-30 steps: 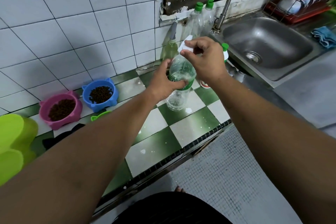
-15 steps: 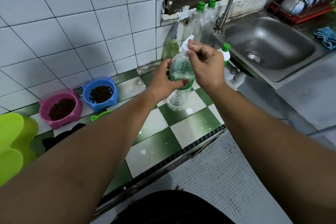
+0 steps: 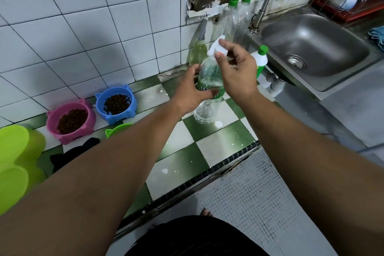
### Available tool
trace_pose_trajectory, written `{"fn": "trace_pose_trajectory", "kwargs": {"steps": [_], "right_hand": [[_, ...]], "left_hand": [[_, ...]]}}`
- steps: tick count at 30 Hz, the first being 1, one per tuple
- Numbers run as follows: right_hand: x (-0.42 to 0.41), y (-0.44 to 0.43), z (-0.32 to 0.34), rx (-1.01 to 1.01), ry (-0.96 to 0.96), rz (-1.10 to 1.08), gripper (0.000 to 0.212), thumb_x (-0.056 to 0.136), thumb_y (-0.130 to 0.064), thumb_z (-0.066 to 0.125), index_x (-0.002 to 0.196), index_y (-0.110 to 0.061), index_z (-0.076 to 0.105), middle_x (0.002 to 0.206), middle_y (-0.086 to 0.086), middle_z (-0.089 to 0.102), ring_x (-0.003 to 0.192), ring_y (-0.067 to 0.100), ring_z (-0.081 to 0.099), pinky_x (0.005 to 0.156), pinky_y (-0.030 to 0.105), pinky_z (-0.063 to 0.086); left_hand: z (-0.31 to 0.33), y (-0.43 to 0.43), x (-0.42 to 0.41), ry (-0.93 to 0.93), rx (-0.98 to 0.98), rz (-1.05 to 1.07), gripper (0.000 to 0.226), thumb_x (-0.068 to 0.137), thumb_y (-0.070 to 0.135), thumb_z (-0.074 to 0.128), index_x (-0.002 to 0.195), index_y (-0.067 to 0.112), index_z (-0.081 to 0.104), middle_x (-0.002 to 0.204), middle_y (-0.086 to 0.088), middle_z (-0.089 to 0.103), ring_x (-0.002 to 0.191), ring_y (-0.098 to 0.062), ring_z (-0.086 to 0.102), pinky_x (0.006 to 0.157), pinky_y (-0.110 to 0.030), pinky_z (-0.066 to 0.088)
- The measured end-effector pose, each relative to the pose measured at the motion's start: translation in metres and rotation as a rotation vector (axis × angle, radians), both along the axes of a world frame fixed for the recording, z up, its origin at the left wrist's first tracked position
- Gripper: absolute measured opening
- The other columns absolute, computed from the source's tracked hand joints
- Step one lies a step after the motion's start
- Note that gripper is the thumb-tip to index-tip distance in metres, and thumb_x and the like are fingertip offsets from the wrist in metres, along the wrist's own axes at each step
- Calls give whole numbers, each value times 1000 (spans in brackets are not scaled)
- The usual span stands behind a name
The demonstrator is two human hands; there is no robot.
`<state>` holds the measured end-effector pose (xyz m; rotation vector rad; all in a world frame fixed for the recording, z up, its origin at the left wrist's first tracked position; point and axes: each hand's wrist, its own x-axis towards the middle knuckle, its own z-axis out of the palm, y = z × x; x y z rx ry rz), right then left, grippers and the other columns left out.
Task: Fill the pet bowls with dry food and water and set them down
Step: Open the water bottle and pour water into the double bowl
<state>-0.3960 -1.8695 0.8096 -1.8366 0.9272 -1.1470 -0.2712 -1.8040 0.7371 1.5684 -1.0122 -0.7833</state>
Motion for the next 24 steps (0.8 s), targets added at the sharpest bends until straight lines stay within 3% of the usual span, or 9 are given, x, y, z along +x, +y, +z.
{"fn": "trace_pose_trajectory", "kwargs": {"steps": [3, 6, 11, 14, 18, 22, 24], "right_hand": [[4, 1, 2, 24, -36, -70, 25, 89, -21, 73, 113, -16, 71, 106, -7, 71, 93, 4, 65, 89, 31, 56], [12, 6, 3, 52, -109, -160, 18, 79, -22, 82, 91, -27, 70, 92, -3, 70, 76, 3, 59, 78, 29, 57], [19, 5, 7, 13, -110, -223, 38, 65, -27, 89, 77, -31, 54, 89, 10, 64, 68, 4, 50, 67, 33, 54], [16, 5, 6, -5, -74, -233, 47, 62, -34, 91, 90, -25, 55, 98, 4, 61, 76, 3, 53, 75, 29, 54], [9, 14, 8, -191, 2, -296, 63, 68, -46, 86, 110, -12, 55, 113, 5, 53, 104, 16, 54, 94, 34, 49], [11, 36, 6, -422, 25, -297, 44, 79, -36, 78, 108, -8, 61, 115, 10, 54, 110, 24, 52, 95, 45, 45], [17, 51, -1, -494, 38, -231, 33, 83, -29, 75, 105, -7, 63, 114, 11, 56, 110, 24, 52, 95, 43, 43]], "left_hand": [[-3, -1, -2, -4, 0, 15, 96, 54, 39, 97, 136, 28, 49, 125, 9, 68, 114, -10, 68, 100, -45, 57], [-2, 0, -2, 23, -7, 14, 92, 61, 26, 99, 138, 21, 49, 124, 7, 69, 114, -10, 69, 99, -45, 57], [0, 2, -2, 28, 5, 2, 94, 59, 30, 100, 137, 25, 49, 125, 10, 69, 116, -9, 67, 101, -43, 57], [2, 3, -2, 8, -3, 0, 95, 54, 37, 100, 135, 27, 51, 124, 10, 70, 115, -9, 68, 101, -44, 56], [0, 8, -1, -29, 8, -40, 96, 57, 33, 101, 140, 26, 52, 129, 11, 69, 121, -7, 65, 107, -43, 52], [2, 25, 1, -25, 73, -27, 107, 66, 31, 97, 156, 28, 38, 155, 5, 50, 141, -9, 46, 117, -32, 40], [1, 38, 7, -44, 108, 14, 106, 62, 43, 95, 153, 29, 43, 155, 4, 50, 142, -10, 46, 118, -37, 41]]}}
